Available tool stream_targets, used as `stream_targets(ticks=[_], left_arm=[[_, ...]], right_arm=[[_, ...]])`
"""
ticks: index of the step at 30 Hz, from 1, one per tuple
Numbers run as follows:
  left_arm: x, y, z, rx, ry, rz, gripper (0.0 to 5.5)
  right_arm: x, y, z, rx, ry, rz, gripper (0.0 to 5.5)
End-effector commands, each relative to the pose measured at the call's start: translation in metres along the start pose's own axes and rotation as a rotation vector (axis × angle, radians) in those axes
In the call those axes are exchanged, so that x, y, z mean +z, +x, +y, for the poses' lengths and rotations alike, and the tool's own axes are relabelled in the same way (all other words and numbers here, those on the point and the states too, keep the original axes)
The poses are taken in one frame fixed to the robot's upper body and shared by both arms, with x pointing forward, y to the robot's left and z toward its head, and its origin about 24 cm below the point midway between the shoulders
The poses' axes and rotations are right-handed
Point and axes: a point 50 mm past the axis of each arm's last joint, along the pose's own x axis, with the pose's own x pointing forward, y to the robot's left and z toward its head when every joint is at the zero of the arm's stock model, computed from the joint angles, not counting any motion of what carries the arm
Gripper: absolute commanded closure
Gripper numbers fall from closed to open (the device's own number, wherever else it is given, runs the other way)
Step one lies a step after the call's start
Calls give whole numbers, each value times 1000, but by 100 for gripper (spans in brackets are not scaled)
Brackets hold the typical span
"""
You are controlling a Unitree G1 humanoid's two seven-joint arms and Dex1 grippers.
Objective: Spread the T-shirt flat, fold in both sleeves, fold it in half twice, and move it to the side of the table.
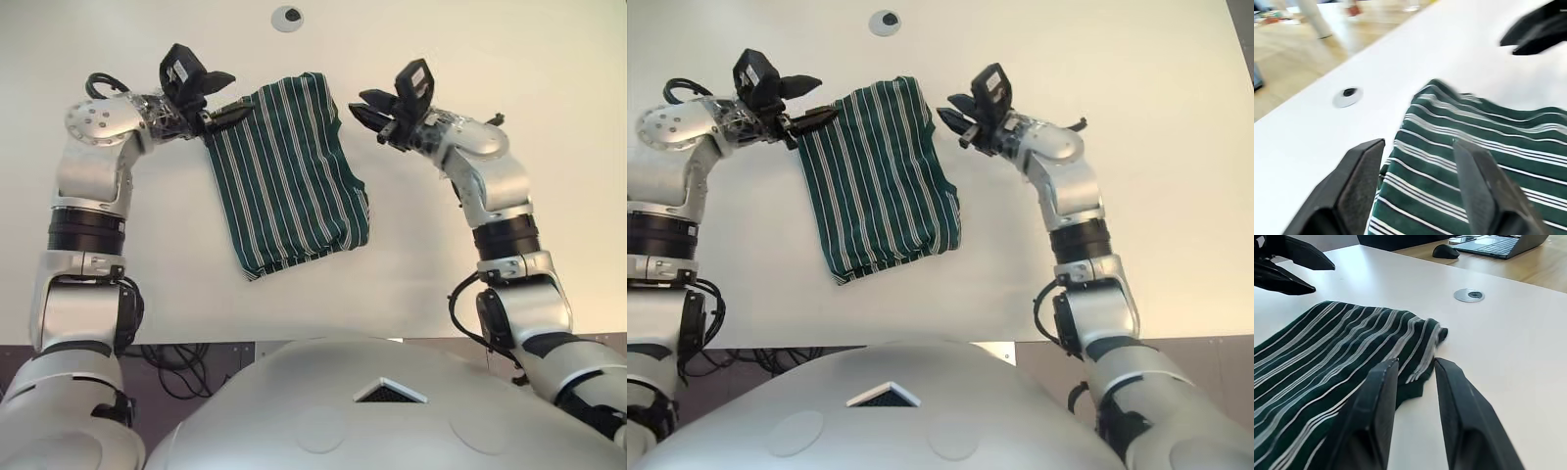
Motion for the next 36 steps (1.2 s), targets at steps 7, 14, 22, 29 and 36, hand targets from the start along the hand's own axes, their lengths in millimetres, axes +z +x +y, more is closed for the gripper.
stream_targets(ticks=[7, 14, 22, 29, 36], left_arm=[[-7, 15, 6, 101, 9, 2, 298], [-3, 25, 4, 76, -3, -19, 298], [14, 42, -10, -52, 12, -76, 298], [-2, 62, -44, -172, -57, -37, 298], [-56, 64, -51, -115, -158, 171, 298]], right_arm=[[3, 22, -6, 206, 85, -73, 418], [-12, 26, -4, 274, 46, 52, 418], [-28, 13, -19, 217, 70, 174, 418], [21, -34, -61, 78, 233, -229, 418], [39, -60, -47, 47, 254, -314, 418]])
